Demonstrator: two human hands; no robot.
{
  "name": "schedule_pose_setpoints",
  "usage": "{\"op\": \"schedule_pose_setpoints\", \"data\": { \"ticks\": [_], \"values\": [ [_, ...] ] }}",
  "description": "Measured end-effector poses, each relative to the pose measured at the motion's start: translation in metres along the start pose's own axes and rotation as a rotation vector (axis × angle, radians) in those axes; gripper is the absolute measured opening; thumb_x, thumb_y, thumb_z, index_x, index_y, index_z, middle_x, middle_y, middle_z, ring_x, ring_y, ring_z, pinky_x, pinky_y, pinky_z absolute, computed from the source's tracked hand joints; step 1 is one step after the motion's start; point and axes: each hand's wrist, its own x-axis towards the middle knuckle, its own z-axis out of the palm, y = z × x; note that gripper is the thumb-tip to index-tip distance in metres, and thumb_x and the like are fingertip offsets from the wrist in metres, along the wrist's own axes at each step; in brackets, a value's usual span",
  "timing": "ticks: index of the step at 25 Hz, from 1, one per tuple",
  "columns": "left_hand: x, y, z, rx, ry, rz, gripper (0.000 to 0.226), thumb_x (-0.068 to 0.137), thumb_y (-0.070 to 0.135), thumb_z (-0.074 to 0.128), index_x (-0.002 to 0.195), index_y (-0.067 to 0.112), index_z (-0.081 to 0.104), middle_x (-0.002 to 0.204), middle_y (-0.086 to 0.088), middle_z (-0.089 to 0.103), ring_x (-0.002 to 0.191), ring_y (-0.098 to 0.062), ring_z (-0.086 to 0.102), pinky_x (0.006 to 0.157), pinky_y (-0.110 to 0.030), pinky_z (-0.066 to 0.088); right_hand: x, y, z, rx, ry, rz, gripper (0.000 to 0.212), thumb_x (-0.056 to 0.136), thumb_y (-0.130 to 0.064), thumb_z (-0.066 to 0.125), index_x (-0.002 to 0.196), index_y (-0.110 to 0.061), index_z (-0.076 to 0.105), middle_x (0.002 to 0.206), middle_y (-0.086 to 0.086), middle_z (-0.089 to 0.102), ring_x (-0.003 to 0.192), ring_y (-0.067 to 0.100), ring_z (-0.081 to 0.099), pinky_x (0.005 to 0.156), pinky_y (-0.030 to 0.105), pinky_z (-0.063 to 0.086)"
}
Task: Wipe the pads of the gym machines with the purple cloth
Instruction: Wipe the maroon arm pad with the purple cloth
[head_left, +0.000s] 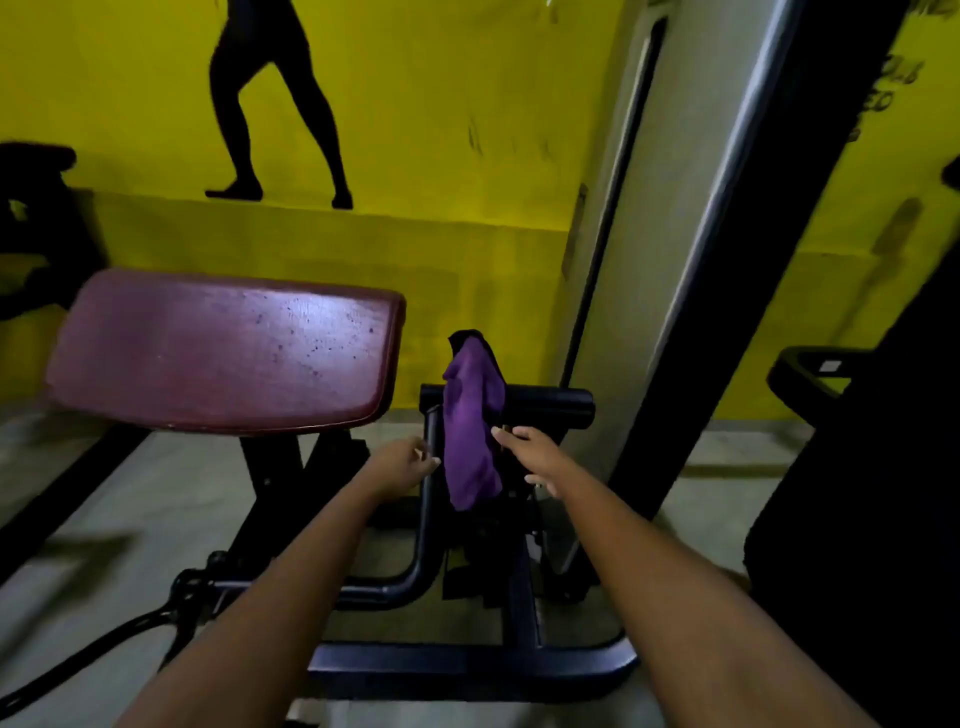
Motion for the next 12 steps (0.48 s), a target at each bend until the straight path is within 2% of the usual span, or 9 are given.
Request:
{"op": "schedule_pose_setpoints", "data": {
  "ticks": [2, 3, 5, 7, 9, 12],
  "values": [
    [0.024, -0.018, 0.002, -0.099, 0.023, -0.049, 0.034, 0.092, 0.027, 0.055, 0.116, 0.003, 0.058, 0.114, -0.015, 0.065, 0.108, -0.026, 0.060, 0.086, -0.027, 0.042, 0.039, -0.008, 0.010, 0.052, -0.008, 0.058, 0.068, 0.090, -0.047, 0.052, 0.137, -0.001, 0.036, 0.131, 0.008, 0.048, 0.129, 0.028, 0.040, 0.100, 0.036, 0.035],
    [0.024, -0.023, 0.005, -0.129, 0.031, -0.048, 0.034, 0.092, 0.027, 0.055, 0.115, 0.003, 0.058, 0.112, -0.015, 0.065, 0.107, -0.027, 0.060, 0.087, -0.028, 0.043, 0.044, -0.010, 0.015, 0.115, -0.021, 0.083, 0.080, 0.084, -0.054, 0.057, 0.140, -0.003, 0.033, 0.136, 0.005, 0.045, 0.130, 0.027, 0.040, 0.099, 0.034, 0.034],
    [0.037, -0.039, 0.013, -0.183, 0.039, -0.084, 0.036, 0.091, 0.027, 0.057, 0.115, 0.001, 0.059, 0.109, -0.017, 0.066, 0.104, -0.029, 0.062, 0.087, -0.030, 0.046, 0.086, -0.007, 0.025, 0.283, -0.063, 0.109, 0.110, 0.059, -0.070, 0.070, 0.142, -0.009, 0.033, 0.142, 0.002, 0.044, 0.128, 0.024, 0.043, 0.105, 0.034, 0.035],
    [0.043, -0.046, 0.021, -0.274, 0.046, -0.115, 0.033, 0.091, 0.024, 0.057, 0.117, 0.004, 0.060, 0.107, -0.012, 0.067, 0.099, -0.025, 0.063, 0.082, -0.024, 0.044, 0.125, 0.012, 0.034, 0.385, -0.041, 0.157, 0.131, 0.032, -0.077, 0.077, 0.139, -0.013, 0.038, 0.138, 0.004, 0.050, 0.123, 0.024, 0.049, 0.108, 0.042, 0.036],
    [0.040, -0.046, 0.030, -0.335, 0.059, -0.150, 0.030, 0.092, 0.023, 0.057, 0.118, 0.009, 0.060, 0.103, -0.004, 0.064, 0.094, -0.017, 0.060, 0.075, -0.017, 0.039, 0.128, 0.017, 0.037, 0.425, -0.014, 0.156, 0.126, 0.031, -0.076, 0.078, 0.136, -0.014, 0.043, 0.131, 0.003, 0.055, 0.118, 0.024, 0.052, 0.105, 0.045, 0.040],
    [0.026, -0.039, 0.038, -0.462, 0.117, -0.186, 0.022, 0.092, 0.024, 0.056, 0.112, 0.018, 0.062, 0.101, -0.001, 0.065, 0.092, -0.011, 0.058, 0.073, -0.015, 0.040, 0.110, 0.012, 0.031, 0.385, 0.110, 0.042, 0.075, 0.061, -0.054, 0.078, 0.120, -0.013, 0.057, 0.116, 0.003, 0.063, 0.107, 0.024, 0.058, 0.098, 0.044, 0.046]
  ]
}}
